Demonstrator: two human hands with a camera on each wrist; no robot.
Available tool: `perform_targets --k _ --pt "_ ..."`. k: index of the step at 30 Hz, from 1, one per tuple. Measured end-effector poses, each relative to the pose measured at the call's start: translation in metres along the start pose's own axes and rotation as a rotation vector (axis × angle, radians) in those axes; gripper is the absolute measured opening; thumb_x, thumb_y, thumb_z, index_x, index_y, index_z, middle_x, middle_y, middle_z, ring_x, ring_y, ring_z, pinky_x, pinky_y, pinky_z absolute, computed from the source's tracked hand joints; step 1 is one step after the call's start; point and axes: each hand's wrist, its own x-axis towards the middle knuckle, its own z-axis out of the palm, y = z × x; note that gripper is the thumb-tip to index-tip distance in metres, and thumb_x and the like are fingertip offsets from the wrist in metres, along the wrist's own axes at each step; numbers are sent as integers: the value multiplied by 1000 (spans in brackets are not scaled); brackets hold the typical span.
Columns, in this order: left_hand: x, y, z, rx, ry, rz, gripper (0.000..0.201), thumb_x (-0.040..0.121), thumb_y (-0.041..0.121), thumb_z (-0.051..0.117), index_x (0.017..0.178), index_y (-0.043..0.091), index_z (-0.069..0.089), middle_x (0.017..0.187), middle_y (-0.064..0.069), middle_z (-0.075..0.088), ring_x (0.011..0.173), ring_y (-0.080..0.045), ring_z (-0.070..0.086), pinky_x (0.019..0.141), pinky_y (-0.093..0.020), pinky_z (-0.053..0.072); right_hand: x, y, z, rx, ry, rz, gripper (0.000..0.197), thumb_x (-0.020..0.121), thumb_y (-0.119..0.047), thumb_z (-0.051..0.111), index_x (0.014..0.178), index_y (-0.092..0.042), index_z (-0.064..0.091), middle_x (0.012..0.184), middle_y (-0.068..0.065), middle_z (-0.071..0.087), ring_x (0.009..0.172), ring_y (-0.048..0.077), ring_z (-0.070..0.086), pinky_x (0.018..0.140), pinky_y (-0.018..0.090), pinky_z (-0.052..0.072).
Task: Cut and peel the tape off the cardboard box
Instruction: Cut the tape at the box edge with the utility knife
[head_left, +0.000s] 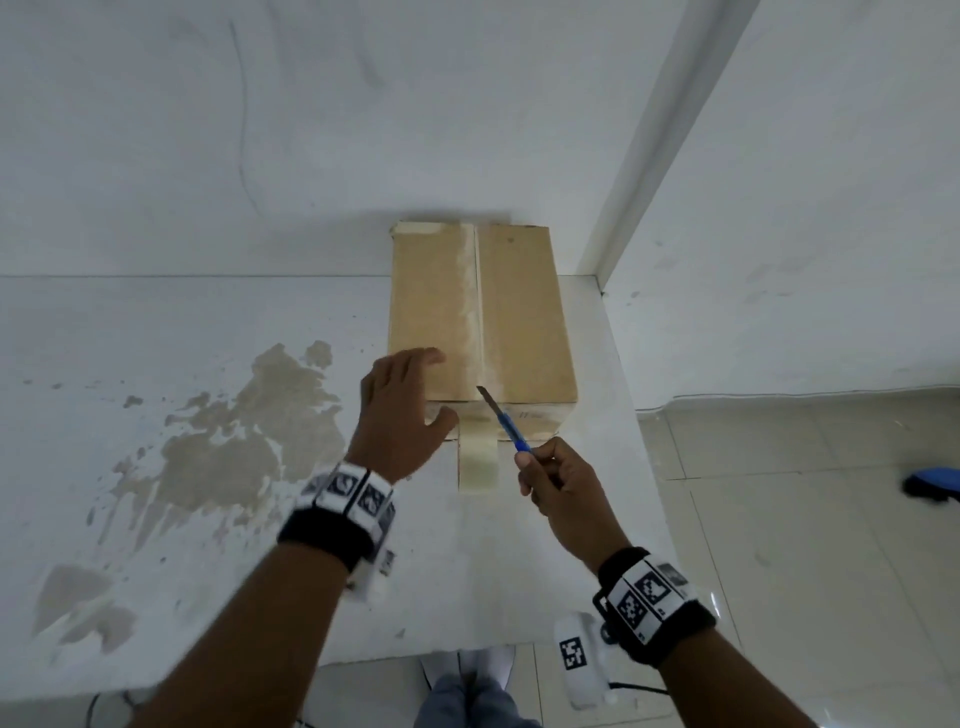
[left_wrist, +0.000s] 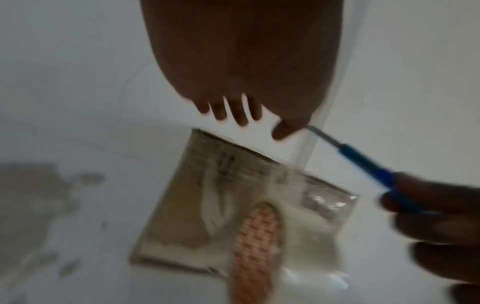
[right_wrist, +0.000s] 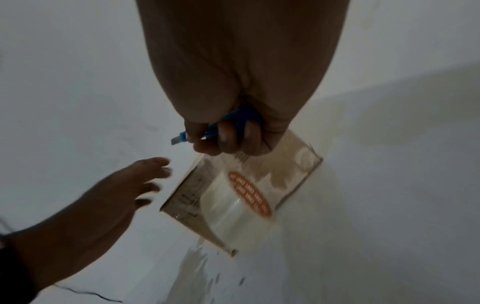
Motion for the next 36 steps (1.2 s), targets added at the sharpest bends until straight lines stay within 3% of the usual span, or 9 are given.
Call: perform_targets --k 3,6,9,11,13,15,19,25,36 --pt "-33 21 19 -369 285 -422 22 82 27 65 93 13 52 84 2 55 82 -23 52 79 -34 38 11 -9 -24 -340 -73 -131 11 100 -36 54 105 -28 59 65 -5 62 53 6 46 55 18 38" --pt "-43 34 48 -638 -60 -780 32 96 41 57 101 10 54 80 7 53 81 -19 54 78 -30 36 25 -23 -42 -641 -167 -214 31 102 -36 50 131 -42 57 73 -10 64 60 4 54 60 16 42" --pt "-48 35 68 -582 -219 -699 49 101 48 46 98 2 61 86 -2 61 87 -23 57 72 -34 38 36 -36 -46 -893 -231 -250 34 102 -35 50 133 -44 58 92 -13 67 81 10 60 72 23 42" --pt "-49 31 77 -555 -174 -647 61 101 51 44 89 -5 68 83 -10 70 82 -26 64 70 -35 45 38 -43 -43 -1020 -273 -261 34 103 -35 47 135 -42 57 108 -8 69 95 15 61 77 27 44" --pt "-48 27 78 -595 -124 -647 56 101 46 47 76 1 69 67 0 70 71 -15 66 64 -26 48 39 -50 -39 -1089 -281 -265 35 104 -33 45 136 -41 56 114 -4 68 101 20 62 81 32 46" --pt "-45 27 77 -646 -105 -665 55 99 46 50 72 1 67 58 2 70 63 -4 66 59 -18 49 39 -55 -35 -1103 -261 -268 35 104 -31 44 136 -40 56 112 -2 67 99 23 62 80 33 46" --pt "-46 27 81 -710 -112 -697 64 96 50 50 92 -11 69 72 2 79 83 -25 73 69 -30 53 42 -58 -28 -1163 -250 -250 34 105 -29 41 132 -37 59 109 1 67 95 27 63 79 37 50" --pt "-53 29 85 -722 -84 -688 62 98 44 51 90 -16 67 61 17 75 54 7 61 50 -8 42 41 -60 -22 -1282 -232 -285 28 104 -26 41 120 -32 63 100 4 66 84 29 63 66 33 44" --pt "-58 36 82 -761 -17 -668 59 100 38 53 86 -19 63 65 3 77 56 7 67 57 -14 48 50 -48 -4 -1331 -191 -282 27 100 -15 41 108 -28 64 81 0 58 69 24 54 56 28 33"
